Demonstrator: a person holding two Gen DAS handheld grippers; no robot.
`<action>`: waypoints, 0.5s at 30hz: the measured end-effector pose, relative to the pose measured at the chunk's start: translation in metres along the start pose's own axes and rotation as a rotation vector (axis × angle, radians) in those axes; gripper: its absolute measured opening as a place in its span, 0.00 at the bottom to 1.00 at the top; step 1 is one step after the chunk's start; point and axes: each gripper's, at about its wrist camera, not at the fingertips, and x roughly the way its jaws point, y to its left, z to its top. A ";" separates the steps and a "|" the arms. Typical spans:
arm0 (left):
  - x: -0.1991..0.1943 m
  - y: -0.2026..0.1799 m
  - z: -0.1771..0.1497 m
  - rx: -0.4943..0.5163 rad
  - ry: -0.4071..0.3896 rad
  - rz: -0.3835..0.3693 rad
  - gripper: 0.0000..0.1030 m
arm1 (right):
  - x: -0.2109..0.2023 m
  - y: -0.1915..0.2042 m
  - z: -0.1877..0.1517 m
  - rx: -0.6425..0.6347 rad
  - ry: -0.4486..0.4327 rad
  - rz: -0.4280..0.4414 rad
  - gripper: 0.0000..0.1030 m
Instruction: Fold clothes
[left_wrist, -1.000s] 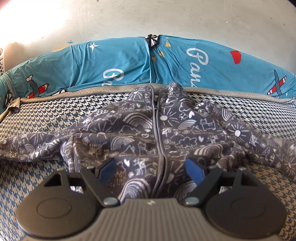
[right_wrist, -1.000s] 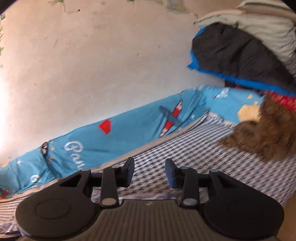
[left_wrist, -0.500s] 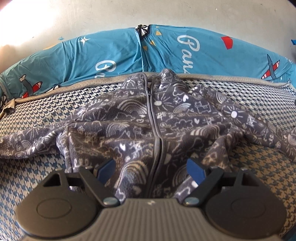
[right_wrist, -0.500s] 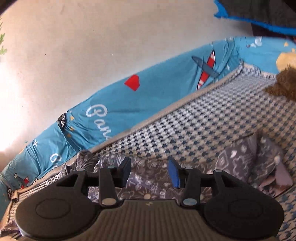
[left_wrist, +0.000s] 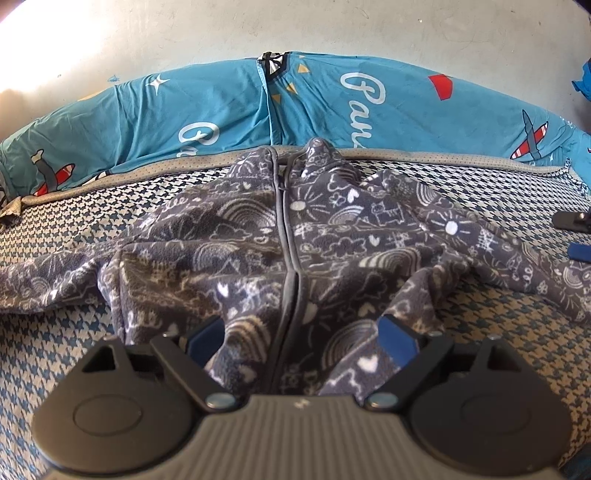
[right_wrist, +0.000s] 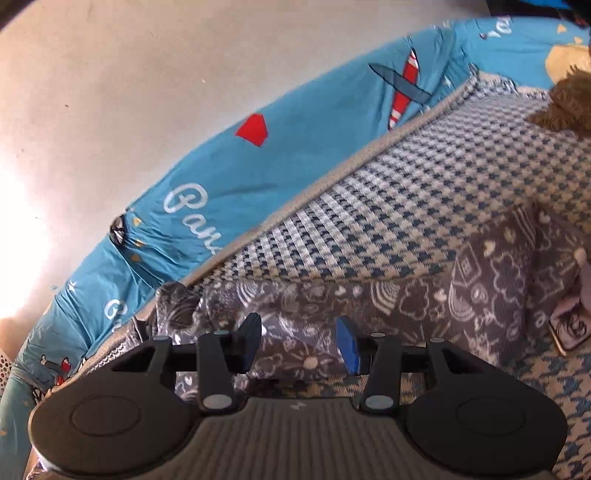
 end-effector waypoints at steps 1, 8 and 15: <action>0.000 -0.001 0.000 0.002 0.000 0.000 0.88 | 0.002 0.000 -0.001 0.005 0.013 0.000 0.43; 0.003 -0.002 0.000 0.000 0.003 0.001 0.88 | 0.012 -0.001 -0.005 0.022 0.073 -0.041 0.47; 0.012 0.005 0.003 -0.022 -0.049 0.099 0.91 | 0.017 0.005 -0.007 0.016 0.099 -0.017 0.47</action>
